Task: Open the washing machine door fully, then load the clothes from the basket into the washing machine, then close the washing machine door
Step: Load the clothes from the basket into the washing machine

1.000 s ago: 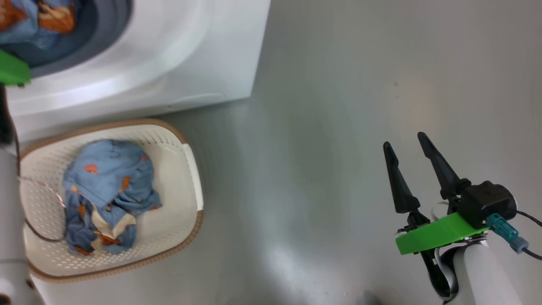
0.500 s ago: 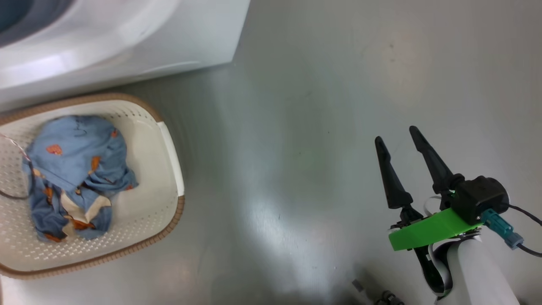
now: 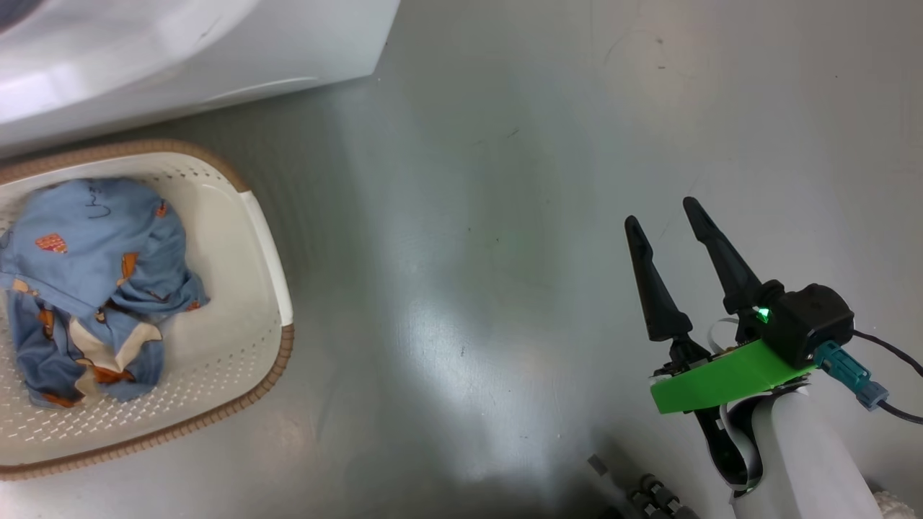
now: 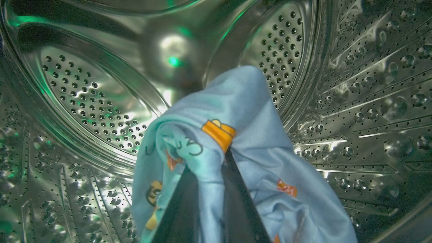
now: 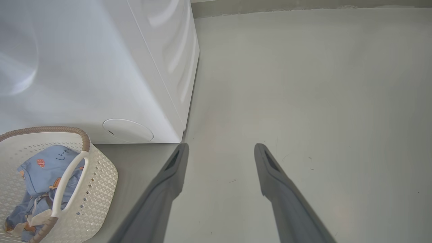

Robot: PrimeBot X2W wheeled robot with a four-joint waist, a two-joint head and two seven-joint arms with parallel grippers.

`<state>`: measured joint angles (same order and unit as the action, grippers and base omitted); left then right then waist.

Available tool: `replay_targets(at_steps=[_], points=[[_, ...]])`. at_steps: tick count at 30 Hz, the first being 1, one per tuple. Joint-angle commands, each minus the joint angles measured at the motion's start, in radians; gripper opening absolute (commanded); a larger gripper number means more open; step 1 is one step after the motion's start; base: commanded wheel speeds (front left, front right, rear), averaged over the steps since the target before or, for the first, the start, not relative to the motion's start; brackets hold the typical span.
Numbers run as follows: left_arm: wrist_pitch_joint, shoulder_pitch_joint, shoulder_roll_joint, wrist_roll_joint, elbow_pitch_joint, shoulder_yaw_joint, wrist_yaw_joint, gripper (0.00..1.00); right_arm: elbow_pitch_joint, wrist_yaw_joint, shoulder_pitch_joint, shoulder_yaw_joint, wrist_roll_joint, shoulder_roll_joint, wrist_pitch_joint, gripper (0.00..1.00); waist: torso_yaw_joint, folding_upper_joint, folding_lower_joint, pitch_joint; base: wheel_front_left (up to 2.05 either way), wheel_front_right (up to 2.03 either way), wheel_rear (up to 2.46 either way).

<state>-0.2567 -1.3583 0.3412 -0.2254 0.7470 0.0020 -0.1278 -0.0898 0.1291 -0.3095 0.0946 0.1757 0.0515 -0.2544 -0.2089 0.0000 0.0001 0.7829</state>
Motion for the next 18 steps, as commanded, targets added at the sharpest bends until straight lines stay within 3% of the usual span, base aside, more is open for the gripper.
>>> replay_targets(at_steps=[1,18], points=[[-0.005,0.025,0.043,0.002,-0.024,0.014,0.001,1.0,0.018,0.002,0.016,0.026,0.01,-0.001,-0.007,1.0,0.001,0.0,-0.0001,-0.003,0.0,0.0,0.0],[-0.005,0.163,-0.007,-0.038,-0.03,0.036,-0.002,1.0,0.01,0.002,0.011,-0.002,0.015,-0.001,-0.007,1.0,0.049,0.0,-0.0001,-0.086,0.0,0.0,0.0]])
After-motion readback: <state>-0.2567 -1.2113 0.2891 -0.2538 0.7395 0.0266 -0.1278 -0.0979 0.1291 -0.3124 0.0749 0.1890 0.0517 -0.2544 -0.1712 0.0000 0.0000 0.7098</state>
